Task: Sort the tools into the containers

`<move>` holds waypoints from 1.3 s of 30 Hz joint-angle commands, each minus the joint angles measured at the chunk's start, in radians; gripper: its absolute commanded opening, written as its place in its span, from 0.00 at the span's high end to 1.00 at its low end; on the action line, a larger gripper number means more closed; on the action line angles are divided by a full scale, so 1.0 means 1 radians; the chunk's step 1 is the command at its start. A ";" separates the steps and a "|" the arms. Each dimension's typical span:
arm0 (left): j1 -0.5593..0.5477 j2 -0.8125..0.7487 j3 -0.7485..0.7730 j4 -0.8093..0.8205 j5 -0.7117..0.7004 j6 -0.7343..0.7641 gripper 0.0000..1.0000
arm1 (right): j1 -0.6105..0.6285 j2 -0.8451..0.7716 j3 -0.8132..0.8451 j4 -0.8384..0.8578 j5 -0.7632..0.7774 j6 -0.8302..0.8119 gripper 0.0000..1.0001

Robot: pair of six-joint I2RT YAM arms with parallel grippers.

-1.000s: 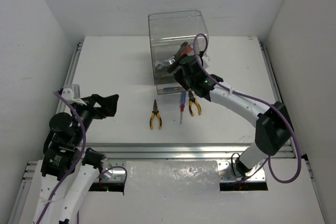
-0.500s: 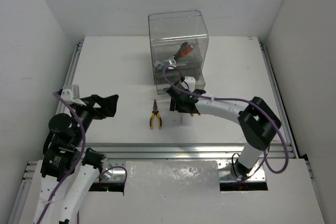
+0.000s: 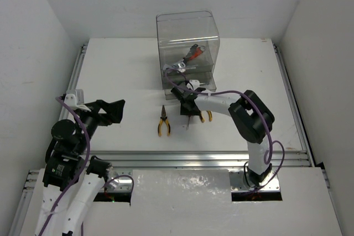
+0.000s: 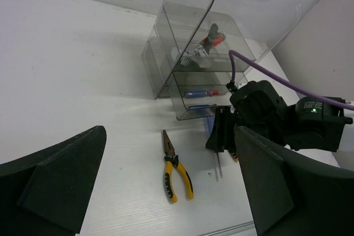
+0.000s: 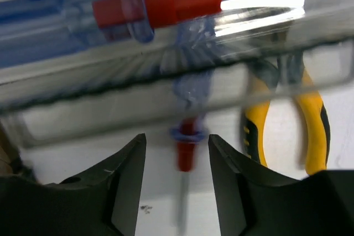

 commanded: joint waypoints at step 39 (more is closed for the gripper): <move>-0.014 -0.001 -0.002 0.035 -0.015 -0.010 0.00 | -0.086 -0.652 -0.326 0.421 -0.142 0.396 0.96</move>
